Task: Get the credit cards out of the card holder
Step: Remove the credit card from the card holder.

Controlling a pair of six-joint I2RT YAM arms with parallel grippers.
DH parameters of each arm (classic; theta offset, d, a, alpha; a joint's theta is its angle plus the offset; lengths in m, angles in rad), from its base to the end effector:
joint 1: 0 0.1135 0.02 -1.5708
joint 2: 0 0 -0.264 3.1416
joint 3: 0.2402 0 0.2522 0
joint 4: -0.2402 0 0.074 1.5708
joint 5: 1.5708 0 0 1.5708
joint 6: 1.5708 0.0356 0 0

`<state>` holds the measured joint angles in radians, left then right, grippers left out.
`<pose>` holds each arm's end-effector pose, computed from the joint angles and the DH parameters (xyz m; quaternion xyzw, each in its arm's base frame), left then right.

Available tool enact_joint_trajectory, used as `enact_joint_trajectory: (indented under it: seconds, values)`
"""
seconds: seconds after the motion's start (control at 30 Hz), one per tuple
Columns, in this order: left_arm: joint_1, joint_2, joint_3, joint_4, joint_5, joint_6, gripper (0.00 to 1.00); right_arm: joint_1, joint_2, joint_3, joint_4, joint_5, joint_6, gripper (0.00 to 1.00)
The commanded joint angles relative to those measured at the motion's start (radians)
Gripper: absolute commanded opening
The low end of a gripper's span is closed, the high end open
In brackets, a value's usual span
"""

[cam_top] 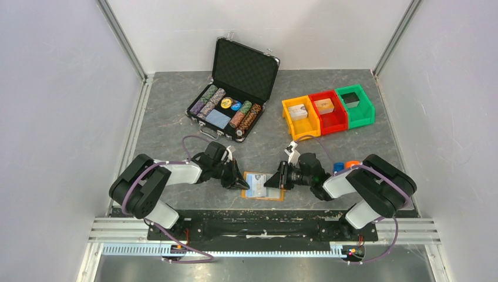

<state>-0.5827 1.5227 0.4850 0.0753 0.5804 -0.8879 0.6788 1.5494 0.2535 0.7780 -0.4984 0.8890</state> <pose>0.1920 -0.1499 0.1116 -0.0542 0.9166 -0.3950 0.0297 0.1684 0.1577 0.1058 -0.0353 0.8463 0.4948 0.1943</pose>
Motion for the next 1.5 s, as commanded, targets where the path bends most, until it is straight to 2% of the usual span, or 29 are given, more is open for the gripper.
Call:
enact_joint_trajectory:
  seconds: [0.0,0.33,0.43,0.5,0.53,0.9,1.13,1.47]
  values:
    - [-0.005,0.04,-0.024,-0.046,-0.087,0.049,0.16,0.014,0.027,0.039,0.028,0.01,-0.001,0.24]
    - [-0.005,0.041,-0.033,-0.029,-0.085,0.041,0.16,0.046,0.061,0.055,0.014,0.06,0.025,0.23]
    - [-0.006,0.037,-0.039,-0.025,-0.085,0.039,0.16,0.048,0.079,0.047,0.039,0.071,0.051,0.16]
    - [-0.005,0.029,-0.043,-0.025,-0.088,0.038,0.16,0.048,0.077,0.029,0.071,0.087,0.07,0.03]
    - [-0.005,0.027,-0.045,-0.026,-0.09,0.038,0.16,0.049,0.07,0.018,0.082,0.098,0.077,0.0]
    - [-0.006,0.005,-0.043,-0.102,-0.147,0.061,0.16,0.028,-0.033,-0.039,0.033,0.117,0.045,0.0]
    - [-0.005,-0.023,-0.029,-0.139,-0.162,0.061,0.17,0.007,-0.127,-0.041,-0.097,0.143,-0.011,0.0]
    - [-0.005,-0.078,0.018,-0.203,-0.176,0.059,0.18,-0.008,-0.203,-0.061,-0.153,0.133,-0.02,0.0]
